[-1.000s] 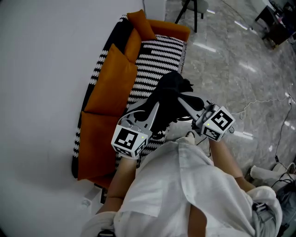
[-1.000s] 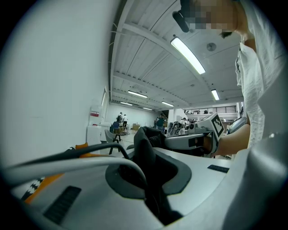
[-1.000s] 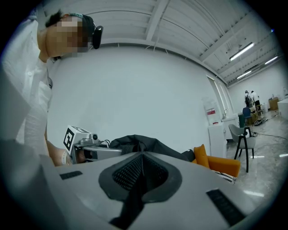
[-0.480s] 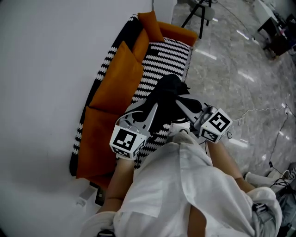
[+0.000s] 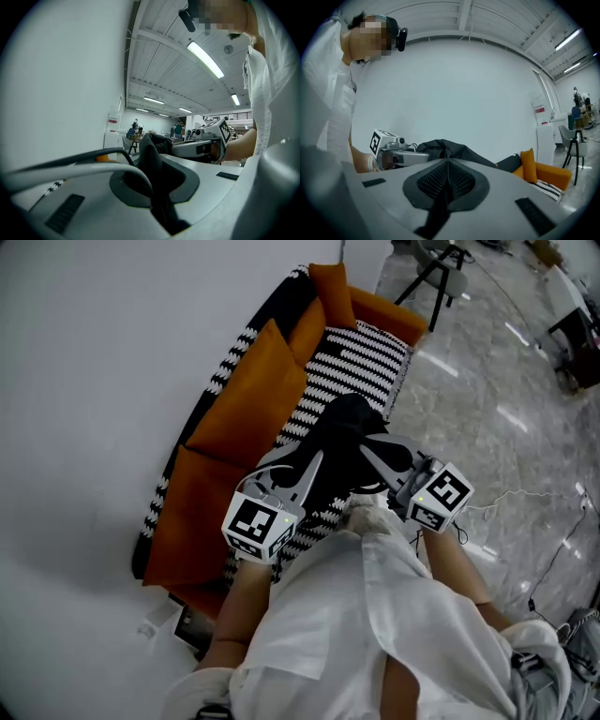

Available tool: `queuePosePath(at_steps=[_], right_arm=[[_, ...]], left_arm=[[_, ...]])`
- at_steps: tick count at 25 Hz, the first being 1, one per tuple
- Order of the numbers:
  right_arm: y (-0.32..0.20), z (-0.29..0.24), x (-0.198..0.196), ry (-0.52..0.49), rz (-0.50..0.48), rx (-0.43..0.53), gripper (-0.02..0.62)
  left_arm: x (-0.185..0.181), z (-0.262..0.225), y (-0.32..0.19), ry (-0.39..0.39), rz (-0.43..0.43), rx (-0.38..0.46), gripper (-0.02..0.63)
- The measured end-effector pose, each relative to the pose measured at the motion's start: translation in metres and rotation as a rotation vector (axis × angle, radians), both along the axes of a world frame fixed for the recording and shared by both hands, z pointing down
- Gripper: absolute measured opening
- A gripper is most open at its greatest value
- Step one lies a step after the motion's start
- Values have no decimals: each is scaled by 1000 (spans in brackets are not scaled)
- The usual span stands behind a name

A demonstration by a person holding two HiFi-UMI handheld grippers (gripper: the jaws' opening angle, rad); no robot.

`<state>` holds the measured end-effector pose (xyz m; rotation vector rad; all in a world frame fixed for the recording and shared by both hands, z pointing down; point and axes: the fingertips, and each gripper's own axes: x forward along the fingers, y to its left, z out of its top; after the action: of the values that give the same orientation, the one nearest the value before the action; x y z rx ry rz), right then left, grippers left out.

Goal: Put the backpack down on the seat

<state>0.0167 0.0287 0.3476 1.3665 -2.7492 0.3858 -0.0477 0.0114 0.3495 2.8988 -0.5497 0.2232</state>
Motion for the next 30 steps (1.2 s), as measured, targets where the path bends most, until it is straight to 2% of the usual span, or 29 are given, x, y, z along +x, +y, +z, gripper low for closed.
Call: queuePosePath(at_steps=[8,14,23,30], right_arm=[[-57,15,33,-15,-150,-31,21],[-109,27,57,-2,-225,-49,21],[-174,68,78,4,-229,-84,21],[-202,120,79,1,-208,-166,21]], left_arm=[[32,14,-49,-21,-125,-37,43],[55,27,-96,-28,-195,-51,43],[75,67,-156,-53,-213,-85,43],[74,114,-181,-83,-229,-145,43]])
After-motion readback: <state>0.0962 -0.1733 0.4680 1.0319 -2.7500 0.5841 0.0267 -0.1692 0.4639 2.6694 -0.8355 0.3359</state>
